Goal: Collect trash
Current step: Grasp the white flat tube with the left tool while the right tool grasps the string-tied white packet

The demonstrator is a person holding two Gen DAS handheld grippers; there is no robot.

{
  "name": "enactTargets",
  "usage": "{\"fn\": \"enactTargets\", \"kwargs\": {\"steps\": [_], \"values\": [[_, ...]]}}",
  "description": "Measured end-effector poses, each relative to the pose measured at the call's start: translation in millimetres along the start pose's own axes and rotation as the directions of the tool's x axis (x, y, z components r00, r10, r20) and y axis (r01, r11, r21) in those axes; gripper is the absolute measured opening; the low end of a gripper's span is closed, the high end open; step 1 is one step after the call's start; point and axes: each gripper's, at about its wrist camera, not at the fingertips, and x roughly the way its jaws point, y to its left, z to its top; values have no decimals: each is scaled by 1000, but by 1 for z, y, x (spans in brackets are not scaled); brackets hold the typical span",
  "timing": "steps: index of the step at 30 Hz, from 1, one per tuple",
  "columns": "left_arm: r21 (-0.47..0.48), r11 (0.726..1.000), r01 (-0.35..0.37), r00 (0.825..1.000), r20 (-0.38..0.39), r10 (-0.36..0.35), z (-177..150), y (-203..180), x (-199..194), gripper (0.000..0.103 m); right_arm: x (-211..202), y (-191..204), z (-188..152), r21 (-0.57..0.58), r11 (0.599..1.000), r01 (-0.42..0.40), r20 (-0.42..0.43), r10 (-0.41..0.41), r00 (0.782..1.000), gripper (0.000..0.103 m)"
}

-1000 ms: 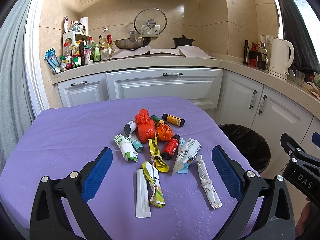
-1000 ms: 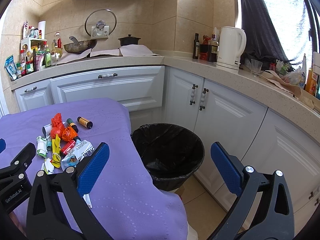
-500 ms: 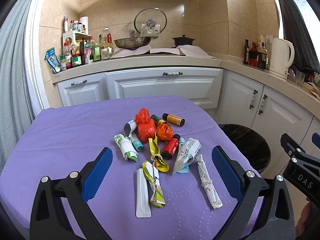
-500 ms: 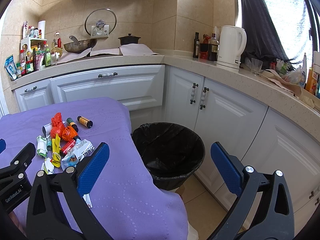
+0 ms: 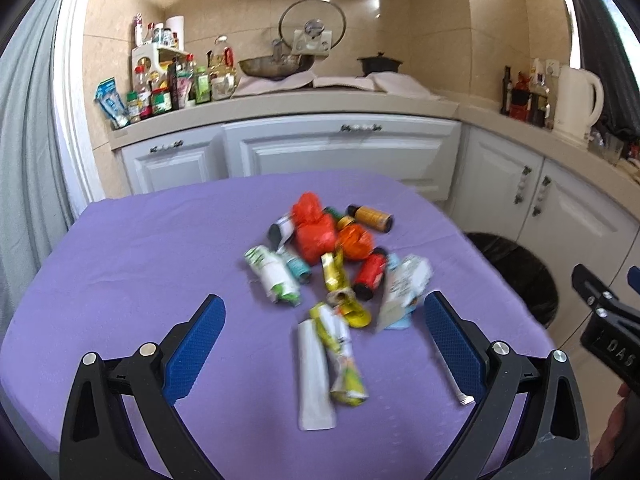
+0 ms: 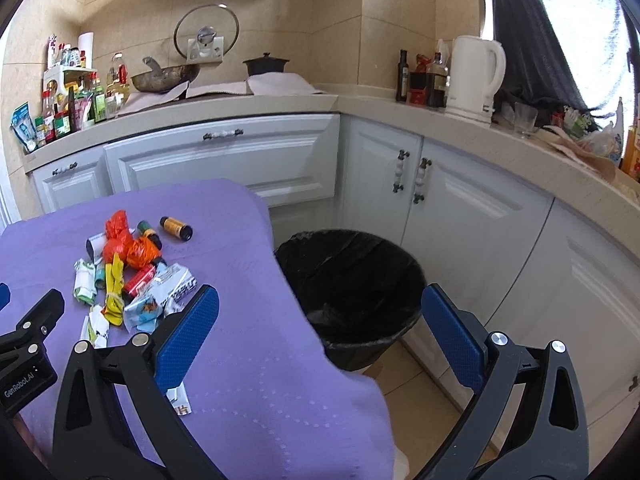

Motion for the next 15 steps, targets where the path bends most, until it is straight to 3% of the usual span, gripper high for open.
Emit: {"fn": "enactTargets", "kwargs": {"steps": [4, 7, 11, 15], "values": [[-7, 999, -38, 997, -64, 37, -14, 20, 13, 96, 11, 9, -10, 6, 999, -54, -45, 54, 998, 98], [-21, 998, -56, 992, -111, 54, -21, 34, 22, 96, 19, 17, -16, -8, 997, -79, -72, 79, 994, 92], [-15, 999, -44, 989, -141, 42, -25, 34, 27, 96, 28, 24, -21, -15, 993, -120, -118, 117, 986, 82], [19, 1000, -25, 985, -168, 28, -30, 26, 33, 92, 33, 29, -25, -22, 990, -139, -143, 134, 981, 82]]}}
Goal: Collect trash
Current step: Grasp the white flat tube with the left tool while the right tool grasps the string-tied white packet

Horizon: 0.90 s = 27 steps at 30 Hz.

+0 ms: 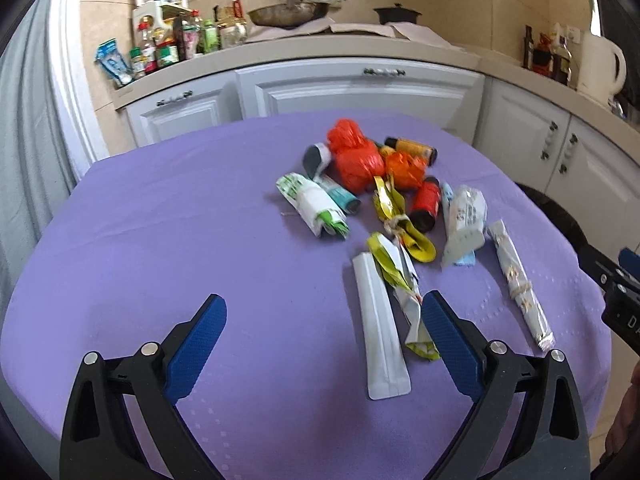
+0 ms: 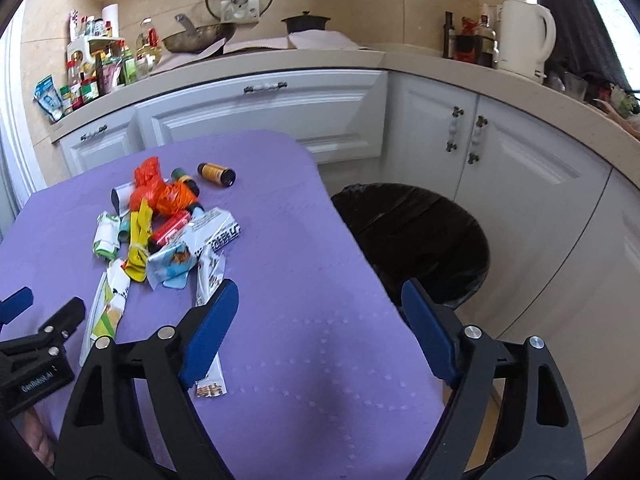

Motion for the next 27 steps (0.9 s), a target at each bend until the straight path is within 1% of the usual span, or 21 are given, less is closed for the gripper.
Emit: {"fn": "enactTargets", "kwargs": {"steps": [1, 3, 5, 9, 11, 13, 15, 16, 17, 19, 22, 23, 27], "values": [[8, 1000, 1, 1000, -10, -1, -2, -1, 2, 83, 1, 0, 0, -1, 1000, -2, -4, 2, 1000, 81], [19, 1000, 8, 999, -35, -7, -3, -2, 9, 68, 3, 0, -1, 0, 1000, -6, -12, 6, 1000, 81], [14, 1000, 20, 998, -64, -19, -5, -3, 15, 68, 4, -1, -1, 2, 1000, -9, -17, 9, 1000, 81], [29, 999, 37, 997, -62, -35, -7, -5, 15, 68, 7, -1, -2, 2, 1000, -16, -29, 16, 999, 81], [36, 998, 48, 996, -72, -46, -8, -7, 17, 68, 8, 0, -3, -1, 1000, -23, -34, 23, 999, 76], [39, 997, 60, 995, -84, -57, -9, -8, 19, 57, 9, 2, -3, -6, 999, -31, -40, 31, 999, 75], [42, 996, 74, 994, -83, -70, -10, -9, 19, 51, 9, 4, -4, -11, 999, -38, -40, 38, 998, 75], [45, 996, 76, 994, -80, -72, -10, -9, 19, 43, 9, 6, -4, -12, 999, -46, -41, 45, 998, 73], [49, 996, 81, 994, -79, -77, -10, -9, 18, 39, 9, 7, -5, -13, 999, -51, -41, 51, 998, 71], [50, 995, 84, 994, -76, -80, -10, -7, 17, 20, 8, 10, -6, -17, 998, -68, -44, 67, 997, 69], [42, 994, 101, 992, -76, -98, -10, -3, 17, 20, 8, 16, -7, -26, 996, -85, -47, 83, 995, 68], [39, 994, 99, 993, -75, -96, -9, 0, 16, 20, 8, 18, -8, -31, 995, -94, -49, 92, 995, 65], [24, 996, 83, 994, -70, -82, -10, 9, 15, 19, 9, 28, -11, -51, 991, -121, -59, 117, 991, 63]]}}
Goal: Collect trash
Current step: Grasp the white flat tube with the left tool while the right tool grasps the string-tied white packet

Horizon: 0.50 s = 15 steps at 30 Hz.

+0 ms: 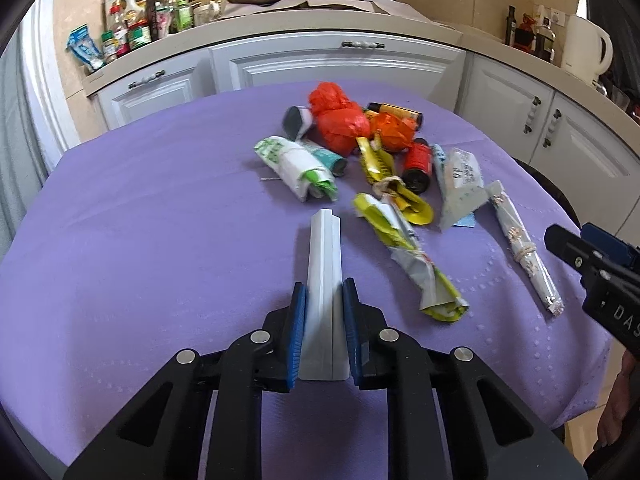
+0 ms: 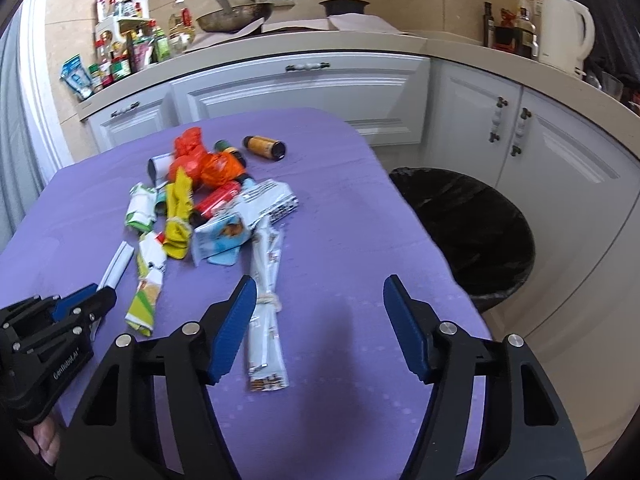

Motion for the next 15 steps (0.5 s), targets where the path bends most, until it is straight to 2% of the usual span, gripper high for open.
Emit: {"fn": "enactTargets", "kwargs": {"steps": [6, 8, 10, 12, 15], "values": [[-49, 998, -38, 999, 3, 38, 0, 22, -1, 19, 11, 12, -5, -33, 999, -25, -33, 23, 999, 50], [-62, 997, -40, 999, 3, 40, -1, 26, -1, 19, 17, 14, -9, -35, 999, -41, -55, 39, 998, 41], [-68, 997, -39, 999, 6, 40, -1, 28, -1, 19, 20, 15, -12, -40, 998, -53, -57, 51, 997, 37], [-70, 997, -35, 999, 8, 36, -1, 28, -1, 19, 19, 19, -14, -72, 997, -42, -46, 39, 998, 18], [-68, 997, -31, 999, 14, 32, -3, 29, -1, 19, 18, 19, -14, -70, 997, -37, -40, 35, 999, 16]]}}
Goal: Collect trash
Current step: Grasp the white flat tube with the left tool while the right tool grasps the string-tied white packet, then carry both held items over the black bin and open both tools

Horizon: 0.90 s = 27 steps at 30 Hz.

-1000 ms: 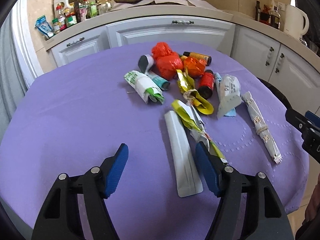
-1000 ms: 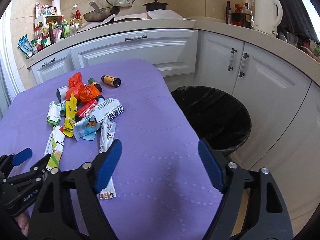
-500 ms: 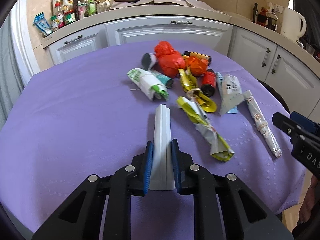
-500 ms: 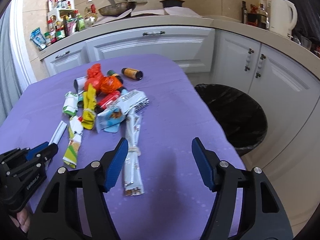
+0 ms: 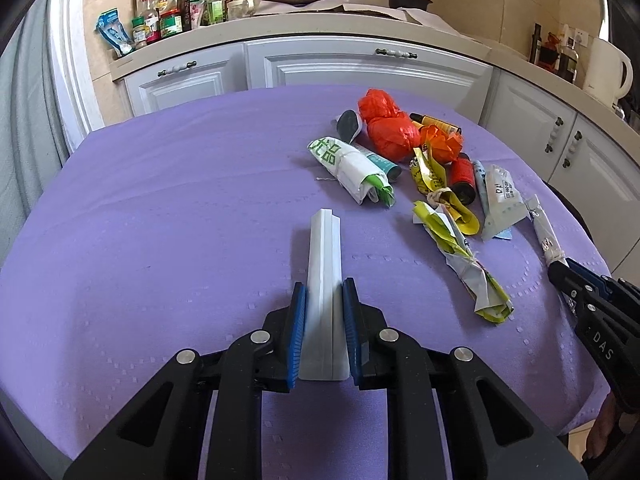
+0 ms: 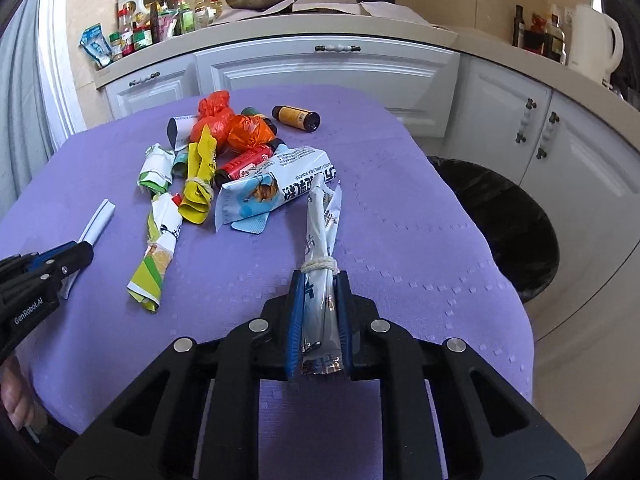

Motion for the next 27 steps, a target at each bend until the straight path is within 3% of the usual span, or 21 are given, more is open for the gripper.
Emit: {"fn": "enactTargets", "kwargs": {"steps": [6, 13, 27], "values": [[5, 1000, -1, 999, 42, 1, 2, -1, -7, 19, -8, -7, 2, 30, 1000, -7, 30, 6, 1000, 15], [37, 999, 21, 995, 95, -25, 16, -13, -13, 19, -30, -26, 17, 74, 997, 38, 115, -46, 992, 15], [158, 969, 188, 959, 184, -216, 75, -105, -11, 19, -37, -101, 55, 177, 961, 211, 190, -243, 951, 15]]}}
